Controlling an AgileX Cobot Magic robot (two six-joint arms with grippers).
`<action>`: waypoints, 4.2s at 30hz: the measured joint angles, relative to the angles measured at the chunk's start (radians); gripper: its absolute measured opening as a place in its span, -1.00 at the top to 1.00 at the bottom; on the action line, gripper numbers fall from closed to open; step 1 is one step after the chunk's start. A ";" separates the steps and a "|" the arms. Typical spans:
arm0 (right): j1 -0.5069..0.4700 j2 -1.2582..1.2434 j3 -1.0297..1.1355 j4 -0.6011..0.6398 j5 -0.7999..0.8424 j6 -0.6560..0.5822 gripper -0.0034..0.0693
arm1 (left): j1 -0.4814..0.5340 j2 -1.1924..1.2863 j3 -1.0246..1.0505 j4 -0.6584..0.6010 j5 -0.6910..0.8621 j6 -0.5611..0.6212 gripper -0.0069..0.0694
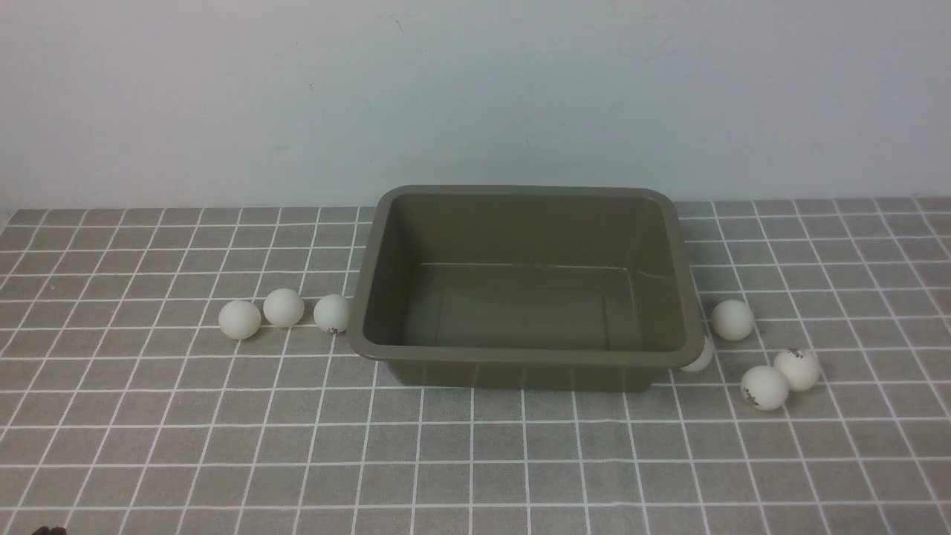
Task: Put the table tennis balls into the box on the grey coffee tablecloth.
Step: 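Reach for and grasp a ping pong ball on the table beside the basket, then drop the ball into the bin, then reach for and grasp a ping pong ball on the table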
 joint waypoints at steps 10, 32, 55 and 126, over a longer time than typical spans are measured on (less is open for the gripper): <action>0.000 0.000 0.000 0.000 0.000 0.000 0.94 | 0.000 0.000 0.000 0.013 -0.010 0.007 0.83; 0.004 0.000 0.005 0.579 -0.304 0.260 0.94 | 0.000 0.224 -0.406 -0.369 -0.078 -0.322 0.83; 0.013 0.683 -0.796 0.357 0.738 -0.132 0.94 | 0.008 1.454 -1.045 -0.180 0.366 0.073 0.72; 0.008 1.939 -1.225 0.130 0.401 0.100 -0.06 | 0.044 1.899 -1.878 -0.115 0.850 0.116 0.71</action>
